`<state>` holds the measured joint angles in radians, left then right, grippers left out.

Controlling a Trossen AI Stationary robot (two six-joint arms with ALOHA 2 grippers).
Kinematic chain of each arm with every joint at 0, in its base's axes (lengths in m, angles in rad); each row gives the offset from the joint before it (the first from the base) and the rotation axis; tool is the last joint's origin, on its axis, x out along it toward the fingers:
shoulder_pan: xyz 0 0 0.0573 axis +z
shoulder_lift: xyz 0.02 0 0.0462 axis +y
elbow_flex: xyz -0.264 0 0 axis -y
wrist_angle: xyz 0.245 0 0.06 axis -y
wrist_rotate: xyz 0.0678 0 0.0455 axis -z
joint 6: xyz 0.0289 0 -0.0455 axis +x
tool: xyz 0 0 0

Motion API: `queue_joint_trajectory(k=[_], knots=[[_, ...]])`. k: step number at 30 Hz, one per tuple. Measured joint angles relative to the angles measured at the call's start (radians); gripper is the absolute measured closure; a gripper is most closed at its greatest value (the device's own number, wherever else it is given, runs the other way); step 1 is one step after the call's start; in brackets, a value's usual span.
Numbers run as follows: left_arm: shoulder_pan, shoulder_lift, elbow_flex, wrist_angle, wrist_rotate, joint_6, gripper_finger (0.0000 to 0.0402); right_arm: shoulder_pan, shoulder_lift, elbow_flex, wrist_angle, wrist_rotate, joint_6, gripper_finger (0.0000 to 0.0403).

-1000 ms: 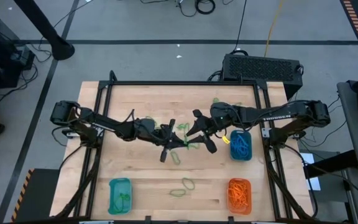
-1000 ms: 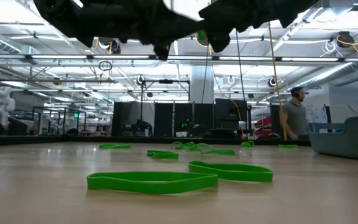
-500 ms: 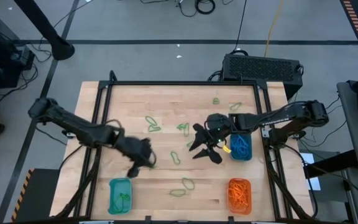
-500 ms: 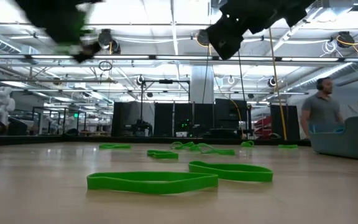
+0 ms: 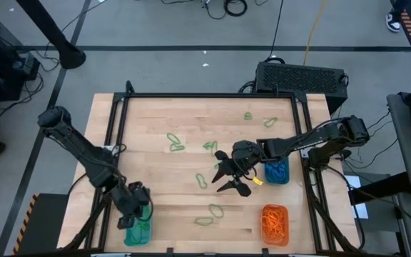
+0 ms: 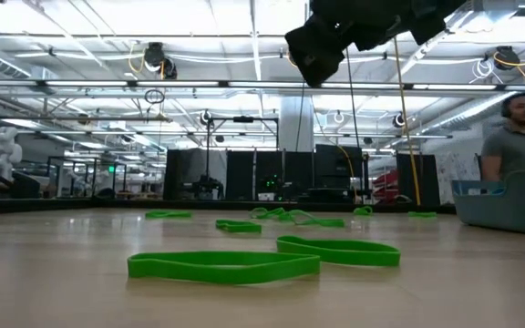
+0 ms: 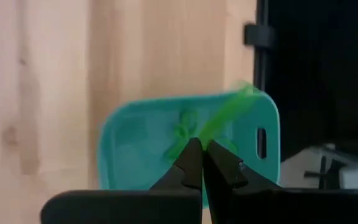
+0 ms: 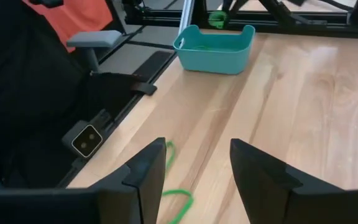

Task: Sort rubber bands into baskets
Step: Put the green rubber band into the green bin

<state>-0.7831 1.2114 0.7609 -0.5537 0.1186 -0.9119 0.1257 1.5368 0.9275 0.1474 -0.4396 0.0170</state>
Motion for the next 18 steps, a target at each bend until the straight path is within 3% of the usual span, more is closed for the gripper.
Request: queue_joint_trajectory(k=[6, 12, 18], knots=[[-0.09, 0.047, 0.0, 0.007, 0.011, 0.0, 0.0397, 0.0, 0.0, 0.0, 0.012, -0.001, 0.001, 0.0231], [-0.109, 0.085, 0.0, 0.013, 0.014, 0.0, 0.0394, 0.0, 0.0, 0.0, 0.01, -0.001, -0.001, 0.0232], [-0.107, 0.085, 0.0, -0.009, 0.008, -0.052, 0.0347, 0.0, 0.0, 0.0, 0.01, -0.001, -0.003, 0.0232]])
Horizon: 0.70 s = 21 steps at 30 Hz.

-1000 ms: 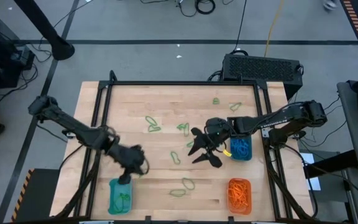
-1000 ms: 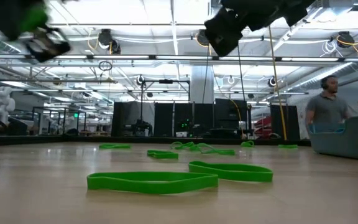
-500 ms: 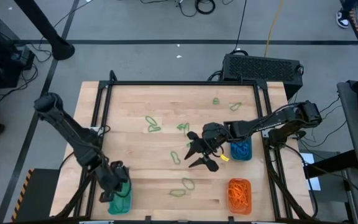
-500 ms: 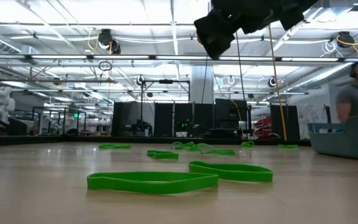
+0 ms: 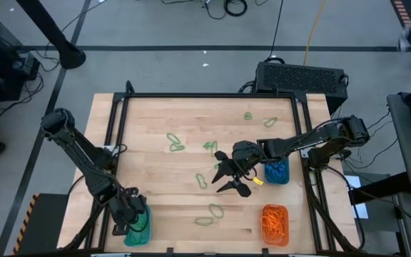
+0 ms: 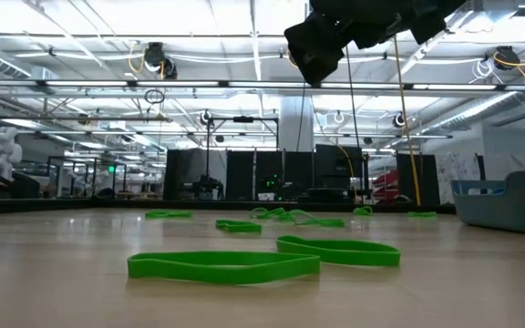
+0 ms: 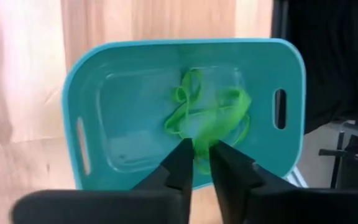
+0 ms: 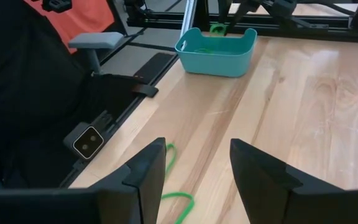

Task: Sort rubber bands into baskets
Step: Put the green rubber band into the green bin

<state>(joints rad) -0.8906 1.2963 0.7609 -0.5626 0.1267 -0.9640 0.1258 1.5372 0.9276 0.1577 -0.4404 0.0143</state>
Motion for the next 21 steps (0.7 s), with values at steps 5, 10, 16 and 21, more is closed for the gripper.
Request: queue_joint_trajectory(k=[5, 10, 16, 21], knots=[[0.0, 0.0, 0.0, -0.015, -0.001, 0.0, 0.0294, 0.0, 0.0, 0.0, 0.0, 0.0, 0.0, 0.0232], [0.037, -0.01, 0.0, -0.005, 0.028, 0.017, 0.0268, 0.0, 0.0, 0.0, 0.001, 0.0, 0.0, 0.0232], [0.131, -0.095, 0.007, 0.019, -0.006, 0.159, 0.0265, 0.0, 0.0, 0.0, 0.003, 0.027, -0.011, 0.0232], [0.251, -0.184, 0.03, -0.111, -0.346, 0.383, 0.0265, 0.0, 0.0, 0.0, 0.003, 0.029, -0.021, 0.0232]])
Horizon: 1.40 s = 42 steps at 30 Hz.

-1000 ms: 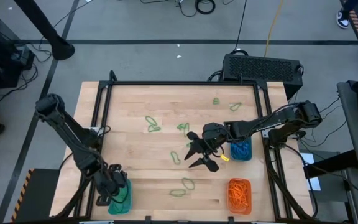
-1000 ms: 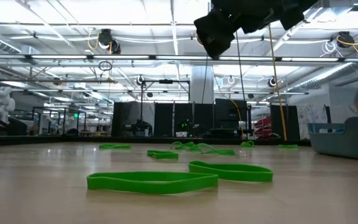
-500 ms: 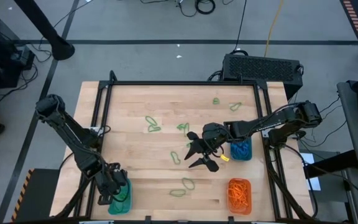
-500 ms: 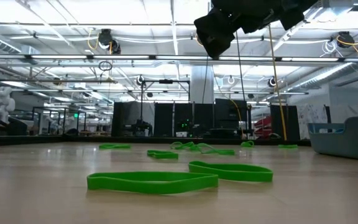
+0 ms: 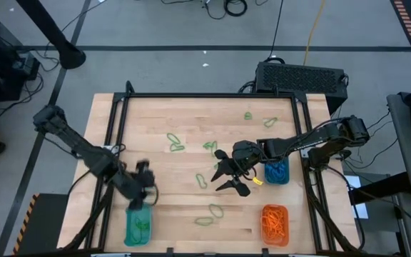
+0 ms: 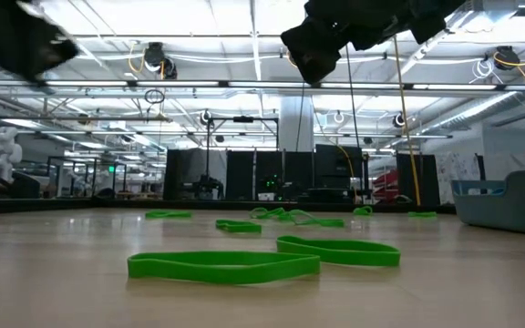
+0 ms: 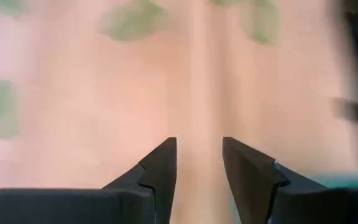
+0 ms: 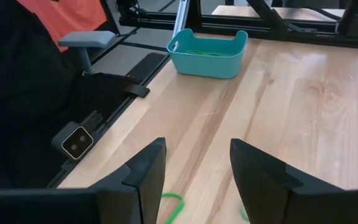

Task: Sort rubber bands into baskets
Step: Put the green rubber band into the green bin

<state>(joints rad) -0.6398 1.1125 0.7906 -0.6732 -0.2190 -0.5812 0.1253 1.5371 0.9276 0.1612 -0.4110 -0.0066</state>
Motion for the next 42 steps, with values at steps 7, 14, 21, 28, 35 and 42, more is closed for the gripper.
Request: queue_joint_trajectory(k=[7, 14, 21, 28, 35, 42], knots=[[0.359, 0.018, -0.022, 0.015, -0.025, 0.374, 0.0265, 0.0, 0.0, 0.0, 0.0, 0.0, -0.015, 0.0232], [0.651, 0.16, -0.076, 0.244, 0.135, 0.76, 0.0265, 0.0, 0.0, 0.001, -0.015, 0.0, -0.028, 0.0232], [0.805, 0.319, -0.08, 0.403, 0.189, 0.909, 0.0265, 0.0, 0.0, 0.001, -0.022, 0.0, -0.056, 0.0232], [0.901, 0.42, -0.081, 0.431, 0.323, 0.935, 0.0265, 0.0, 0.0, 0.001, -0.029, 0.0, -0.067, 0.0232], [0.923, 0.498, -0.08, 0.482, 0.33, 0.929, 0.0265, 0.0, 0.0, 0.001, -0.019, 0.0, -0.084, 0.0232], [0.921, 0.496, -0.079, 0.477, 0.335, 0.904, 0.0282, 0.0, 0.0, 0.001, -0.014, 0.04, -0.084, 0.0232]])
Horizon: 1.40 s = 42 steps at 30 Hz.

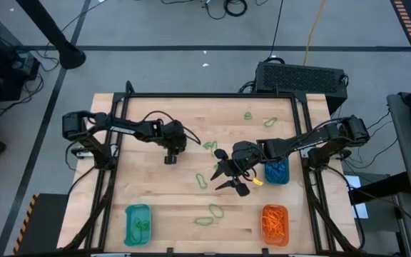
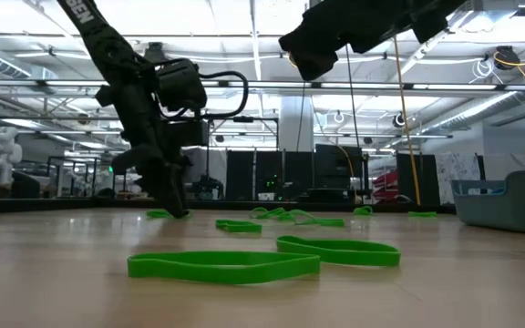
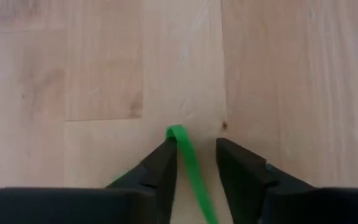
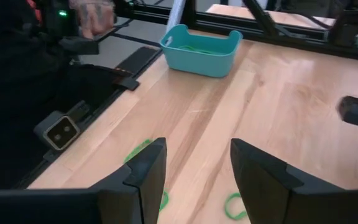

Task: Sort rubber bands into baskets
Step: Put the green rubber band into the green bin

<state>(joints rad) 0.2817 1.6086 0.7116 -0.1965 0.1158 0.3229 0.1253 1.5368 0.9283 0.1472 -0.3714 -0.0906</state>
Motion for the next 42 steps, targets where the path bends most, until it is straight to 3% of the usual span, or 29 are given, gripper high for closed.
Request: queue_joint_trajectory(k=[6, 11, 16, 21, 27, 32, 37, 42], knots=[[-0.003, -0.01, 0.0, -0.03, -0.004, -0.024, 0.0388, 0.0, 0.0, 0.0, 0.0, 0.01, 0.002, 0.0232], [-0.05, -0.07, -0.003, -0.136, -0.022, -0.093, 0.0397, 0.0, 0.0, 0.0, 0.002, 0.01, 0.001, 0.0232], [-0.174, -0.221, -0.003, -0.166, -0.014, -0.164, 0.0399, 0.0, 0.0, 0.0, 0.007, 0.009, 0.004, 0.0232], [-0.344, -0.409, -0.001, -0.212, 0.059, -0.353, 0.04, 0.0, 0.0, 0.0, 0.007, 0.009, 0.026, 0.0232], [-0.627, -0.549, -0.001, -0.268, 0.065, -0.678, 0.04, 0.0, 0.0, 0.0, 0.013, 0.008, 0.037, 0.0232], [-0.885, -0.56, -0.001, -0.27, 0.027, -0.957, 0.0401, 0.001, 0.0, 0.0, 0.03, 0.008, 0.053, 0.0232], [-1.116, -0.532, -0.001, -0.254, -0.082, -1.211, 0.0401, 0.001, 0.0, 0.0, 0.055, 0.008, 0.053, 0.0232], [-1.268, -0.47, -0.001, -0.208, -0.22, -1.294, 0.0401, 0.001, 0.0, 0.0, 0.067, 0.008, 0.053, 0.0232]])
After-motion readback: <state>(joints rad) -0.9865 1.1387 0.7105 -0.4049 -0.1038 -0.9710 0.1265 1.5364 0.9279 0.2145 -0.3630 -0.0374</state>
